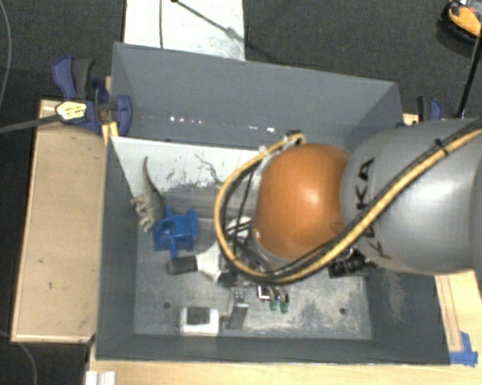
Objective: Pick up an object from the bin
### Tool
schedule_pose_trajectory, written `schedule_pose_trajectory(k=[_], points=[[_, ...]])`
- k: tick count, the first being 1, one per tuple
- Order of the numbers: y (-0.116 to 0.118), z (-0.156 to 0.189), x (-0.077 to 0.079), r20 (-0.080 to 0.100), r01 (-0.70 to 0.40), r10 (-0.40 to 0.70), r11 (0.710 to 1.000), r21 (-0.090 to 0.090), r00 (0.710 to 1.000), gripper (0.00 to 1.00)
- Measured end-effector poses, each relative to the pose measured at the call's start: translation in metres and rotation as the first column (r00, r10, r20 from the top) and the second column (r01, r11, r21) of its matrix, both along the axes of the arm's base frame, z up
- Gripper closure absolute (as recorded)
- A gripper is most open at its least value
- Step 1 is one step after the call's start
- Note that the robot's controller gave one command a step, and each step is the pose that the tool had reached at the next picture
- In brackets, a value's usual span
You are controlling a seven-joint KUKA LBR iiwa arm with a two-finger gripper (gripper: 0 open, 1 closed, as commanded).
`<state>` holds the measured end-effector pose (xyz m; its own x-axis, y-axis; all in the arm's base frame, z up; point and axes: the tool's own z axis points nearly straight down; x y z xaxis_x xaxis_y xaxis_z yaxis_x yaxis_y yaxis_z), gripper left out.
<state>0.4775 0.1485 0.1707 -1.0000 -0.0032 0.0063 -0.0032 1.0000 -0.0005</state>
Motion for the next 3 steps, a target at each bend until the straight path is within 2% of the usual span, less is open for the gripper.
schedule_pose_trajectory(k=[1,2,3], points=[[-0.001,0.004,0.002,0.008,0.005,-0.005,1.000,0.002,1.000,0.00],[-0.014,-0.010,0.040,0.006,-0.042,0.042,0.999,0.002,0.999,0.00],[-0.017,-0.031,0.060,0.012,-0.162,0.162,0.987,0.001,0.987,0.00]])
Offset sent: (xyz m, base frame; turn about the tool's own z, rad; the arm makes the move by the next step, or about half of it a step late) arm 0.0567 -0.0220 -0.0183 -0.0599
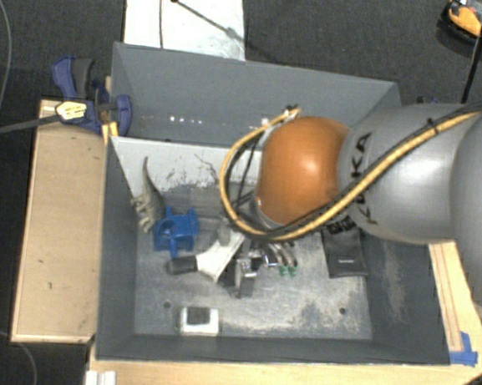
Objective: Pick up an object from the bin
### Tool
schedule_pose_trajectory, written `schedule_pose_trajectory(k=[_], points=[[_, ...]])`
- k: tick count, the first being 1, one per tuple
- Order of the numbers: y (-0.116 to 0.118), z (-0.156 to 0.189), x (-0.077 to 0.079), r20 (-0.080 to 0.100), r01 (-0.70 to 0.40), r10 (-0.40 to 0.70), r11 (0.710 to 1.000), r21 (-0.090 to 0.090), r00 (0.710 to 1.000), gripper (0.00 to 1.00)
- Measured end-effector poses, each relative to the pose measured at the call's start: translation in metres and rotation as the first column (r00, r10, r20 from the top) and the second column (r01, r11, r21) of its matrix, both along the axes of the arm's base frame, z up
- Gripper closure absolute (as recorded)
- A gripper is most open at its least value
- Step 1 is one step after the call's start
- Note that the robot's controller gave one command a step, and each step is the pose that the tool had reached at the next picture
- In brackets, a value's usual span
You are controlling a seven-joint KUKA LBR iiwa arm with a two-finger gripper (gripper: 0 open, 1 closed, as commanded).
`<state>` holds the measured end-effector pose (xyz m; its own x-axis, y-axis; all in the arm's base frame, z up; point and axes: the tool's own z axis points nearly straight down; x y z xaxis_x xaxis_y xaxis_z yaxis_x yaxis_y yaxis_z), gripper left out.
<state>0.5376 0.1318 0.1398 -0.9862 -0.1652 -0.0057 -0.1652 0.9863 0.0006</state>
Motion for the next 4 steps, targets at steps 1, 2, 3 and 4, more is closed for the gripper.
schedule_pose_trajectory(k=[1,2,3,4], points=[[0.001,-0.019,0.024,-0.001,0.009,-0.009,1.000,0.001,1.000,0.00],[-0.006,-0.040,0.033,-0.001,0.086,-0.086,0.996,0.001,0.996,0.00],[-0.015,-0.054,0.033,0.000,-0.132,0.132,0.991,0.001,0.991,0.00],[-0.024,-0.066,0.042,0.003,-0.130,0.130,0.992,0.003,0.992,0.00]])
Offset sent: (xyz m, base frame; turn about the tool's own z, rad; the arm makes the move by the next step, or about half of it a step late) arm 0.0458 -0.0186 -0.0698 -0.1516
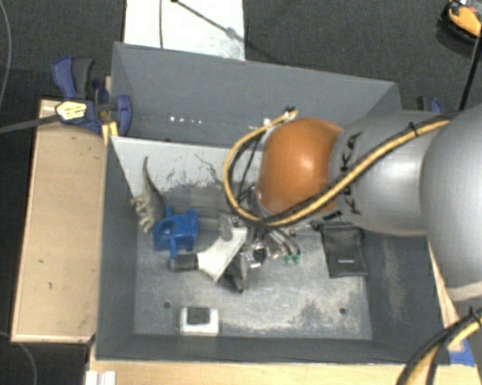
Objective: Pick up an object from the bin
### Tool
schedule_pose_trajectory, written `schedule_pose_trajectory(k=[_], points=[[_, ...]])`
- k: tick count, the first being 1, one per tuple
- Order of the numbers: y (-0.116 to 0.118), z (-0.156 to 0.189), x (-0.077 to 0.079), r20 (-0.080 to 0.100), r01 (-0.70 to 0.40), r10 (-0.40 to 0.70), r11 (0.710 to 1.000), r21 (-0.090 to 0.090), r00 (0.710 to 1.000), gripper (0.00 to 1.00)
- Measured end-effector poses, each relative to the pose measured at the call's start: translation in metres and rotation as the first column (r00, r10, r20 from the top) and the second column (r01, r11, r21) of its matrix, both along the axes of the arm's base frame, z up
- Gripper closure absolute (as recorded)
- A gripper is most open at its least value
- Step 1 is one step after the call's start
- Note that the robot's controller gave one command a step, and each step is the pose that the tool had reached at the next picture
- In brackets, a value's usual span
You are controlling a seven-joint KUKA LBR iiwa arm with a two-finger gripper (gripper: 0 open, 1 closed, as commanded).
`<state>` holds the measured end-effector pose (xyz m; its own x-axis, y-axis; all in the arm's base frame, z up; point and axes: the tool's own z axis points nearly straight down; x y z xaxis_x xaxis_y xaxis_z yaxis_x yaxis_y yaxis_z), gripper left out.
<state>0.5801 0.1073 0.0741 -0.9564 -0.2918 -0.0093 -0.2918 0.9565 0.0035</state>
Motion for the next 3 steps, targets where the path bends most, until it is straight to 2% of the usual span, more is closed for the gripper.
schedule_pose_trajectory(k=[1,2,3], points=[[0.016,0.000,-0.001,0.003,-0.124,0.124,0.992,-0.004,0.992,0.00],[0.024,-0.001,0.002,0.001,-0.232,0.232,0.973,-0.003,0.973,0.00],[0.033,-0.003,0.009,0.000,-0.252,0.252,0.968,-0.006,0.968,1.00]])
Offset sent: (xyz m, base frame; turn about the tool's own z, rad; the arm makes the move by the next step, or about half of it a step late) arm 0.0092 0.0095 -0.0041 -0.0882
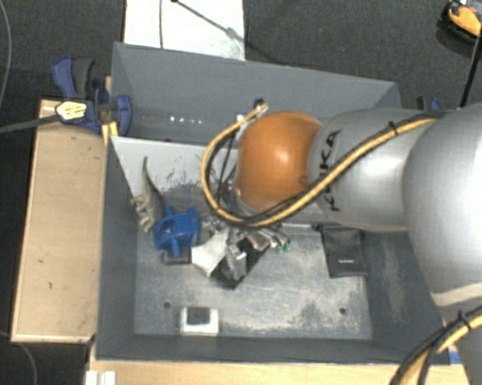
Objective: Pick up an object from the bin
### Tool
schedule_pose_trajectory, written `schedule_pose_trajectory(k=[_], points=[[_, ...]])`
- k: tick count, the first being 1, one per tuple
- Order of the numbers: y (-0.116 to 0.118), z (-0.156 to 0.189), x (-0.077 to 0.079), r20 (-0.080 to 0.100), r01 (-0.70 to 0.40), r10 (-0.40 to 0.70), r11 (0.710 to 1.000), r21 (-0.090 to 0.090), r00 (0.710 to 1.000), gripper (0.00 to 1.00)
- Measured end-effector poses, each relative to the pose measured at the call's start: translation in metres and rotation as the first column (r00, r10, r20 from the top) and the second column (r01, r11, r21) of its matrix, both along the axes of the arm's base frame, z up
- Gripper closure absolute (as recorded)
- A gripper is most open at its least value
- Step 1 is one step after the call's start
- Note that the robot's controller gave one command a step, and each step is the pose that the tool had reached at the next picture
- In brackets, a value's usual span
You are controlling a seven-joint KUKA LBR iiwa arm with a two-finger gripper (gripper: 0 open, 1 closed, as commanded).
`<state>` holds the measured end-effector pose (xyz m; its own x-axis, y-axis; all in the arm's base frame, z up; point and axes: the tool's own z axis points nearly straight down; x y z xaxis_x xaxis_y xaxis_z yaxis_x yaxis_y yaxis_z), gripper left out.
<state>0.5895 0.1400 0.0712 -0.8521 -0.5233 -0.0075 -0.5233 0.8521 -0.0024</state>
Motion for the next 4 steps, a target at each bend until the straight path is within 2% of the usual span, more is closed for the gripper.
schedule_pose_trajectory(k=[1,2,3,4], points=[[0.000,0.000,0.000,0.000,0.002,-0.002,1.000,0.000,1.000,1.00],[-0.004,0.039,-0.001,-0.001,-0.007,0.007,1.000,0.001,1.000,1.00],[-0.007,0.106,-0.002,-0.002,-0.023,0.023,1.000,0.000,1.000,1.00],[0.002,0.161,-0.001,0.000,0.042,-0.042,0.999,0.003,0.999,1.00]])
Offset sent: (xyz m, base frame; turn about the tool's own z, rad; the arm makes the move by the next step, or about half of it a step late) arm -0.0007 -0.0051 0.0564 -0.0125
